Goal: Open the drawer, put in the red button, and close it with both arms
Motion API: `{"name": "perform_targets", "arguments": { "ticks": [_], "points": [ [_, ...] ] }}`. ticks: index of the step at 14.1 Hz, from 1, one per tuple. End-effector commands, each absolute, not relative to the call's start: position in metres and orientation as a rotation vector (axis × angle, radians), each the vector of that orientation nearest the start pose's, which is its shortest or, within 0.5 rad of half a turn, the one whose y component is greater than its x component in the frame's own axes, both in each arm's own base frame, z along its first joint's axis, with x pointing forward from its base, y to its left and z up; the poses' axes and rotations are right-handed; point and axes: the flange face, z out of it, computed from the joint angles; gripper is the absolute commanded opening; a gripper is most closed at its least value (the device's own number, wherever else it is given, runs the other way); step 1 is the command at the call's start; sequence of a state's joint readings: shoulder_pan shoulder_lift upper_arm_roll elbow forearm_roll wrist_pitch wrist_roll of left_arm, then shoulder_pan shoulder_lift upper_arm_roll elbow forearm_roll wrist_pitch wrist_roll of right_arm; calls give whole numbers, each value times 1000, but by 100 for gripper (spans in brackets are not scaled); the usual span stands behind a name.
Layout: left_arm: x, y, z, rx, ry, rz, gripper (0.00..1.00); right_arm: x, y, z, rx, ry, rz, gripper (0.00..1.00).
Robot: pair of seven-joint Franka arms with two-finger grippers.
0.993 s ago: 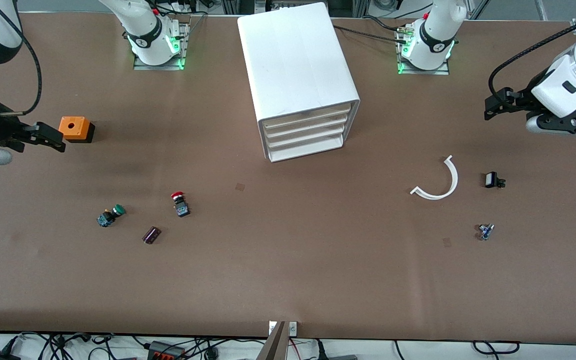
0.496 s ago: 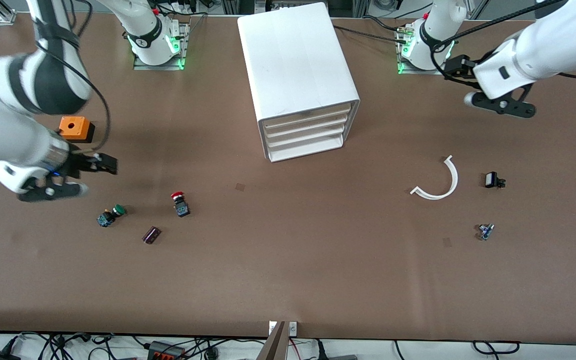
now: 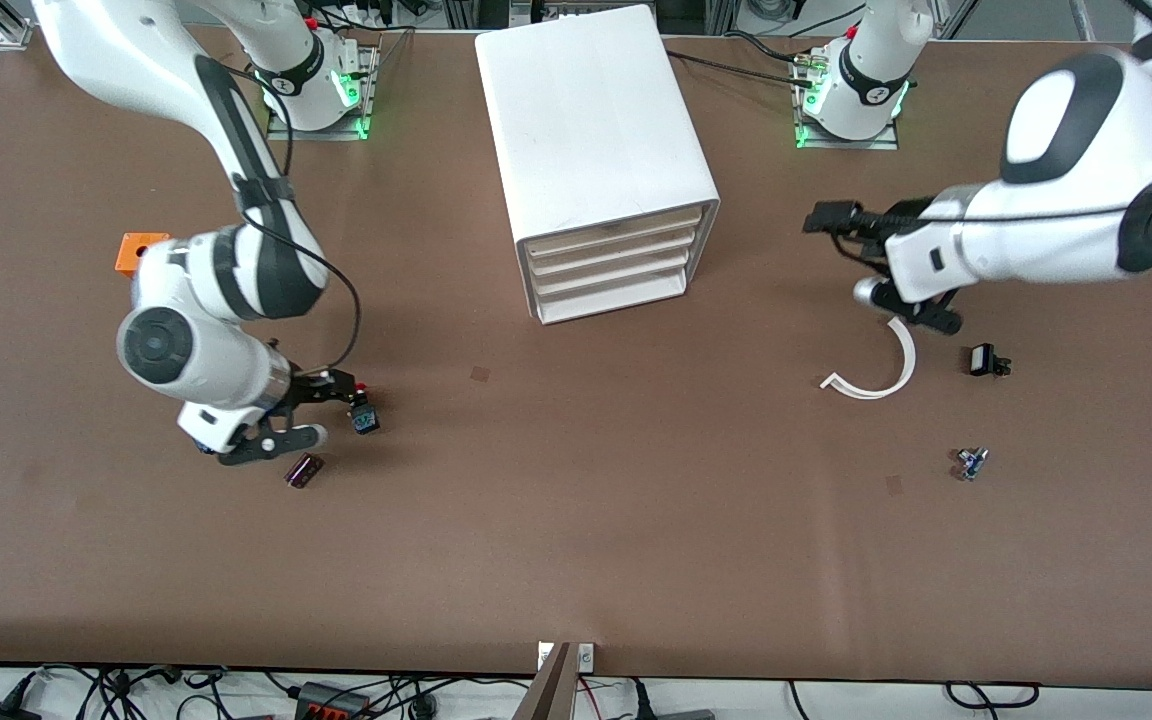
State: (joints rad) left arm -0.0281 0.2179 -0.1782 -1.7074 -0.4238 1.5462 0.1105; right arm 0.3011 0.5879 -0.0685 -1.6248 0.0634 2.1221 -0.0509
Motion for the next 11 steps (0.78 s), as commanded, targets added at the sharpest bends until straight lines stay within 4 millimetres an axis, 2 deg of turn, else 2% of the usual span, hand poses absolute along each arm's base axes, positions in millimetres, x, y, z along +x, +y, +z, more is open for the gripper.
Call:
{"name": "perform_targets", "arguments": {
  "ticks": [1,3,4,6,8,9,11],
  "points": [
    [579,-191,417,-3594,499,660,100,661,181,234,-3092,-463,163,100],
    [586,-204,382,-3671,613,604,100,658,181,206,-3074,-546,198,100],
    [587,-207,367,-3719,700,557,100,657,181,199,-3070,-565,212,100],
    [581,-210,318,-3892,841,471,100,656,181,194,-3071,-569,226,100],
    [565,-215,275,-4030,829,375,100,654,185,189,-3067,-575,236,100],
    [550,-224,256,-4087,849,352,100,653,185,185,-3067,-571,246,100],
    [531,-235,227,-4172,875,373,100,654,185,184,-3066,-572,232,100]
  ]
}}
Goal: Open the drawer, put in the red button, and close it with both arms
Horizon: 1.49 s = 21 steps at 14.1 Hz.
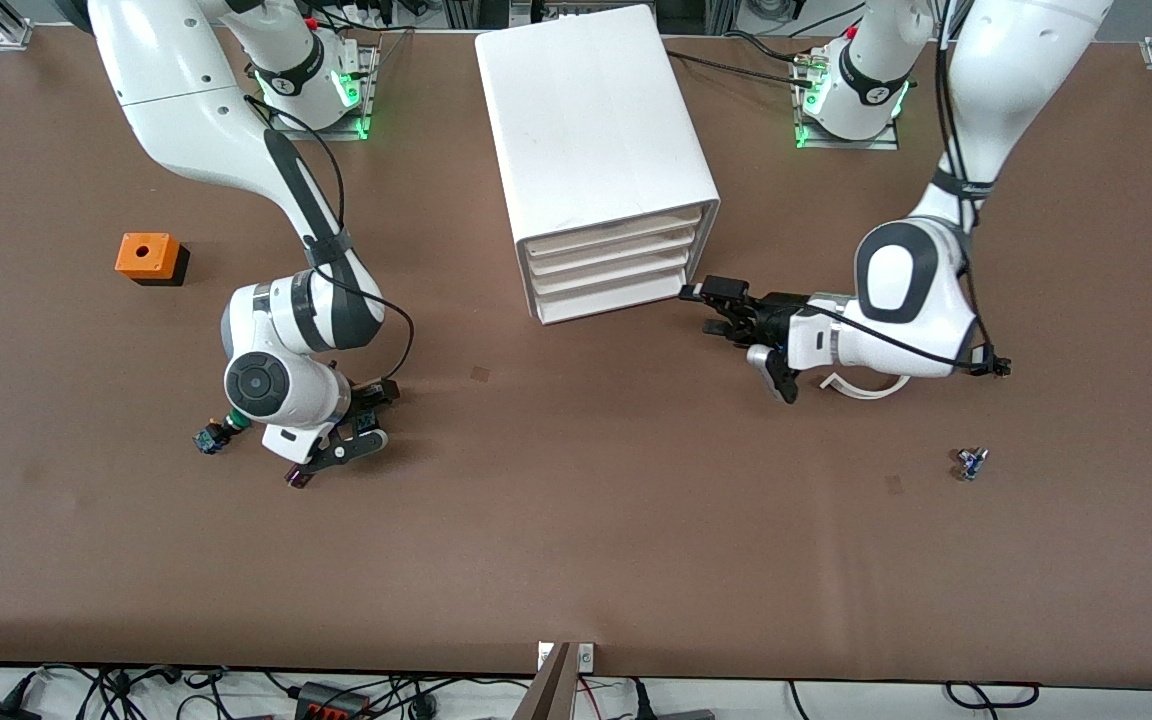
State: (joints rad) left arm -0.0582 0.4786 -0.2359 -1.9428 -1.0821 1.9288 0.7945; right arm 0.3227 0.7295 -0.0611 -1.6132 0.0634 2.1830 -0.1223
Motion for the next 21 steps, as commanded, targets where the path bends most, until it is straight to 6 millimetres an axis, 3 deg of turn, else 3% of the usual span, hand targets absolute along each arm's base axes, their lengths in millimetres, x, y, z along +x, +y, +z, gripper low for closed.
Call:
{"name": "perform_targets", "arguments": {
  "ticks": [1,4,8,9,11,13,15,17,20,21],
  "points": [
    [519,-247,219,1931,-416,-201,100,656,185,184,-3067,-570,215,100],
    [497,-259,207,1911,-409,-259,92,654,185,178,-3069,-567,222,99],
    [477,-272,197,1894,-415,-313,73,655,186,179,-3069,-578,222,79],
    [477,-275,199,1890,-419,-310,59,654,186,177,-3069,-584,227,70],
    [477,-274,198,1888,-422,-306,34,654,186,178,-3068,-590,224,29],
    [476,-274,196,1878,-451,-289,15,658,187,183,-3067,-590,208,5],
    [476,-275,194,1870,-468,-279,3,667,191,201,-3065,-591,165,0],
    [487,-269,200,1872,-469,-248,1,677,200,222,-3059,-602,132,0],
    [534,-237,214,1888,-439,-140,1,695,217,268,-3046,-625,33,0],
    [550,-224,214,1888,-419,-107,1,696,232,288,-3021,-641,-7,0]
  ]
}}
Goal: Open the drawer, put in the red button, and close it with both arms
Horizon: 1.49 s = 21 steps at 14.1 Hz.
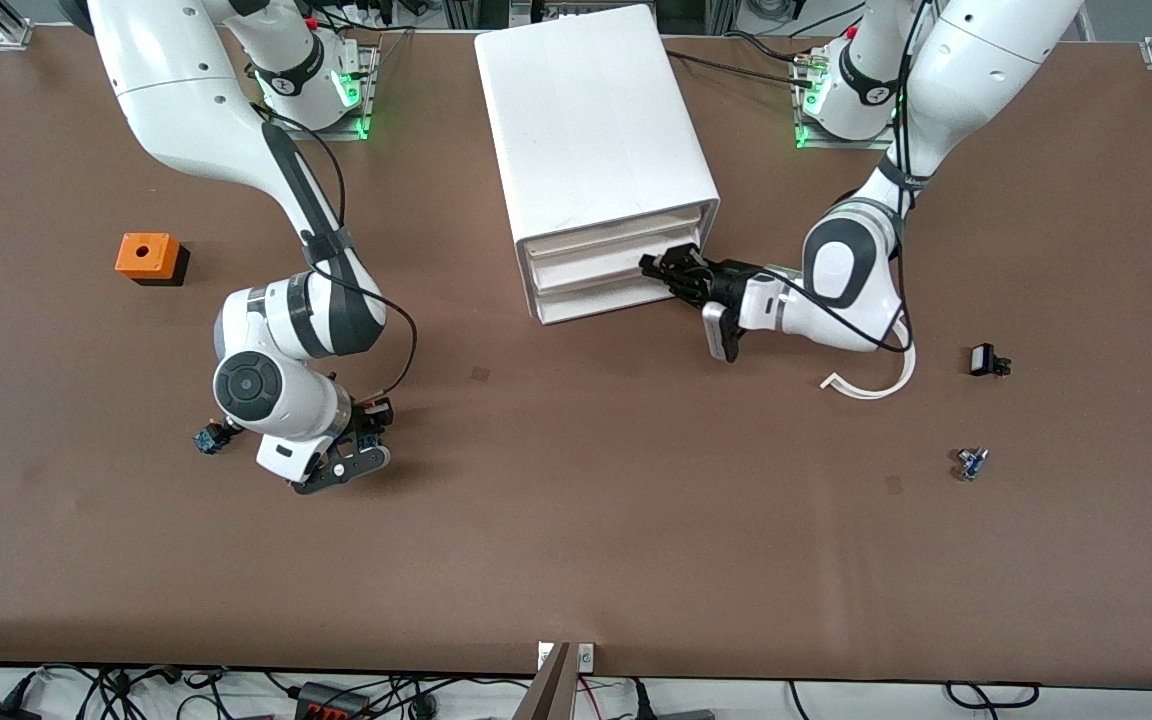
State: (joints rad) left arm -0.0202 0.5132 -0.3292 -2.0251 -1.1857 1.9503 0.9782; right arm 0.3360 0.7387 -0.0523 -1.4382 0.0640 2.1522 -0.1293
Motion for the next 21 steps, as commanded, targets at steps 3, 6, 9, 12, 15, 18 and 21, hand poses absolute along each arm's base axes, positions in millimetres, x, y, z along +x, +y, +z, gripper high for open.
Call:
{"name": "perform_targets", "arguments": {
  "ticks": [3,6,9,12,15,18,21],
  "points": [
    [602,-196,219,1951,-535,-42,1,696,275,334,-2976,-686,-53,0],
    [621,-199,214,1969,-584,-29,22,684,319,360,-2957,-712,-105,0],
    [631,-196,229,1974,-604,2,100,655,392,416,-2885,-861,-220,0],
    [649,-191,269,2079,-626,-118,100,613,469,441,-2828,-903,-309,0],
    [662,-180,323,2283,-613,-354,100,590,500,441,-2817,-889,-297,0],
    [659,-166,371,2544,-563,-456,100,553,542,419,-2834,-866,-223,0],
    [650,-177,411,2868,-442,-452,100,520,577,390,-2870,-815,-156,0]
  ]
}}
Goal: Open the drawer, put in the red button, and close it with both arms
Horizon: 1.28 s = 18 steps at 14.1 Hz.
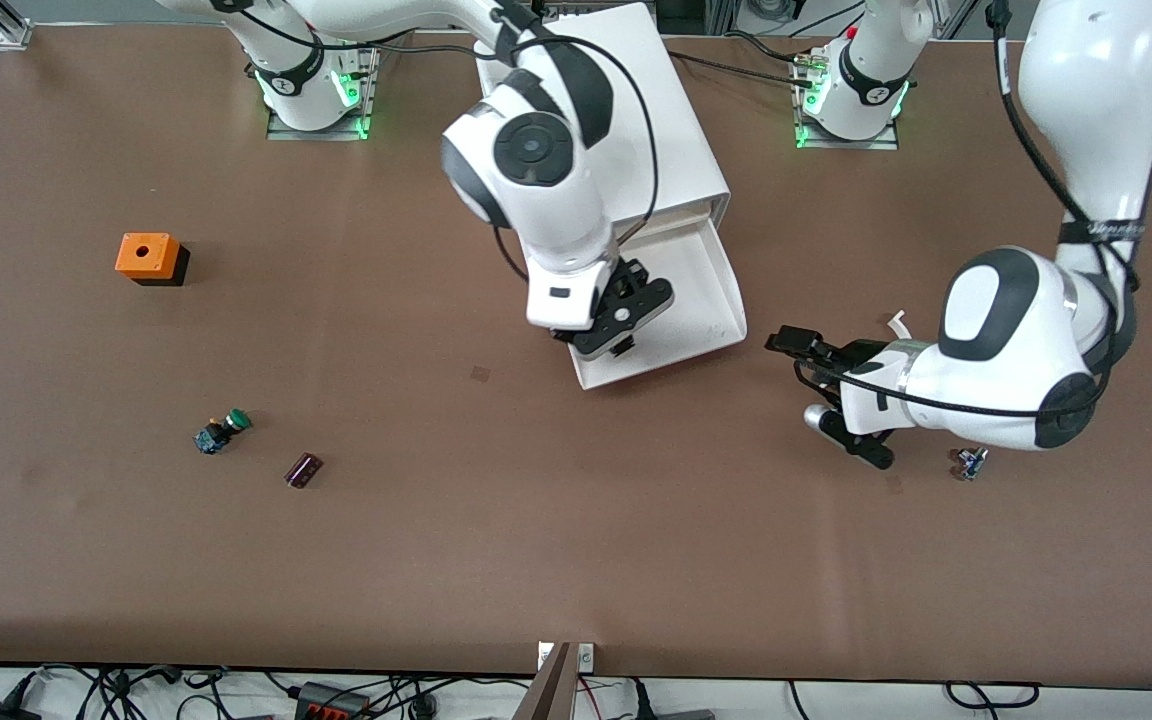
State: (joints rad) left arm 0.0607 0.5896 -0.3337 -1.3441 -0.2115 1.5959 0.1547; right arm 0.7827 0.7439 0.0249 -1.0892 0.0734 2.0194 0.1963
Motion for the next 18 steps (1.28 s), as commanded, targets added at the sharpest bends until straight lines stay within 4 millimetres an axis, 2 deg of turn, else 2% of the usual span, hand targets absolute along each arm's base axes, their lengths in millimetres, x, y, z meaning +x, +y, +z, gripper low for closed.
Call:
{"name": "perform_targets", "arguments": {
  "ticks": [1,2,3,4,5,6,9,10,11,12,15,16,17,18],
  "points": [
    [648,-178,415,-3148,487,470,100,516,580,385,-2878,-805,-142,0],
    [648,-172,413,-3051,490,460,100,516,580,376,-2890,-793,-119,0],
    [656,-159,424,-3018,474,404,100,514,582,370,-2896,-779,-108,0],
    [669,-145,440,-3042,454,333,100,514,583,363,-2906,-744,-96,0],
    [680,-134,441,-3064,404,312,100,514,584,356,-2915,-728,-80,0],
    [685,-129,442,-3072,401,299,100,510,587,352,-2916,-735,-74,0],
    [684,-127,436,-3066,386,319,100,509,591,334,-2922,-738,-60,0],
    [684,-127,433,-3067,386,326,100,510,590,333,-2922,-737,-63,22],
    [685,-128,433,-3068,386,324,100,510,590,335,-2919,-736,-69,99],
    [685,-127,432,-3067,386,328,100,511,590,336,-2921,-723,-75,100],
    [684,-127,433,-3068,381,326,100,516,594,366,-2919,-540,-130,100],
    [684,-129,432,-3070,376,326,100,525,585,374,-2923,-482,-138,100],
    [684,-130,432,-3073,336,324,100,535,574,393,-2920,-422,-165,100],
    [684,-137,433,-3079,249,302,100,554,553,413,-2917,-333,-193,100]
  ]
}}
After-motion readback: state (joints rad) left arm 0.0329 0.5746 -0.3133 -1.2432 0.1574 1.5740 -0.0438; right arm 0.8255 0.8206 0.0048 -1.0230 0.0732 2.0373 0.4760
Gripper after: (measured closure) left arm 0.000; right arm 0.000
